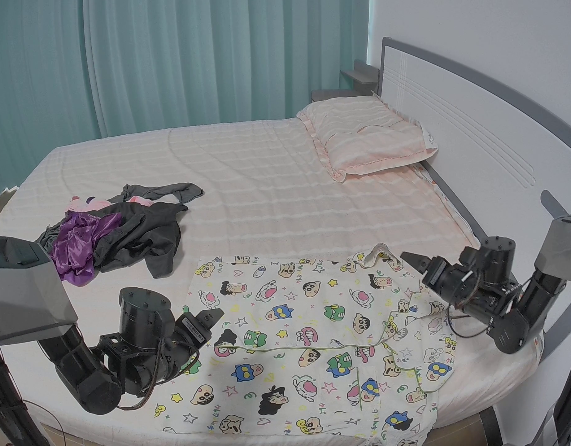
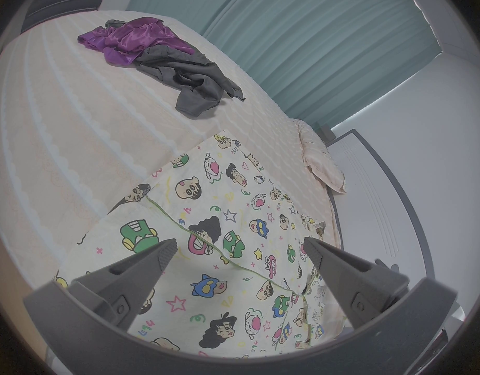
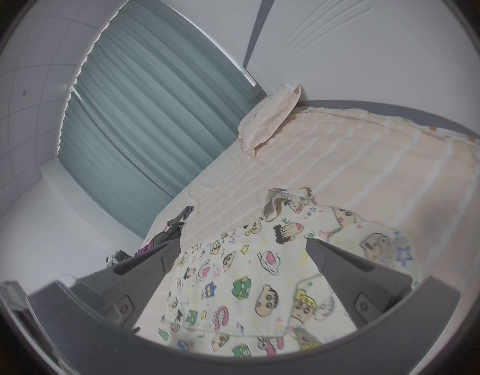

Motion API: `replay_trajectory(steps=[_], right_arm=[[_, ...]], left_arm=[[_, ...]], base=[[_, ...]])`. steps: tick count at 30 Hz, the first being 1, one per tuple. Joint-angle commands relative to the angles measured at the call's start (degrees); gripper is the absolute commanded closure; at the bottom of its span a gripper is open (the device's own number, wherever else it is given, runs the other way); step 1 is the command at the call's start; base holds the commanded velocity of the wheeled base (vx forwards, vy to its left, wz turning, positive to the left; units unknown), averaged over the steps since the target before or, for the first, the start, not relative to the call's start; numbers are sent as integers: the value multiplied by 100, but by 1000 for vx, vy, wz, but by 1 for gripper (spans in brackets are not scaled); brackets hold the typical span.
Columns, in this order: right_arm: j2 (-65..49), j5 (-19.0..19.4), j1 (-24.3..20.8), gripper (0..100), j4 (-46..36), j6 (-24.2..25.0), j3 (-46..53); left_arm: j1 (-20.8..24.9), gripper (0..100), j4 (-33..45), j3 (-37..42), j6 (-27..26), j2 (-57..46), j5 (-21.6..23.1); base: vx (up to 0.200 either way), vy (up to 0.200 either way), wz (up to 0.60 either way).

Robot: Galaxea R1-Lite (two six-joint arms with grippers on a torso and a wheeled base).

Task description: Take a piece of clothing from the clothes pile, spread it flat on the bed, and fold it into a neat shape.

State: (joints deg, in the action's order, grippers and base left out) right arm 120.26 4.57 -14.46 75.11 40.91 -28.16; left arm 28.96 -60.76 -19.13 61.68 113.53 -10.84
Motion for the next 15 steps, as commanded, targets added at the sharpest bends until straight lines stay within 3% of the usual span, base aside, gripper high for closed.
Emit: replay_trajectory(steps=[1, 6, 15], right_arm=[[964, -246, -277, 0, -2307, 822, -2756], [1720, -563, -259, 0, -3353, 857, -4127], [2414, -993, -286, 0, -4074, 857, -5120]], left_arm=[[-488, 0, -164, 14, 116, -15, 618], [-884, 0, -164, -3, 344, 20, 1356], [-928, 0, -270, 23, 371, 266, 1488]], base=[[0, 0, 0], [0, 0, 0], [0, 0, 0]])
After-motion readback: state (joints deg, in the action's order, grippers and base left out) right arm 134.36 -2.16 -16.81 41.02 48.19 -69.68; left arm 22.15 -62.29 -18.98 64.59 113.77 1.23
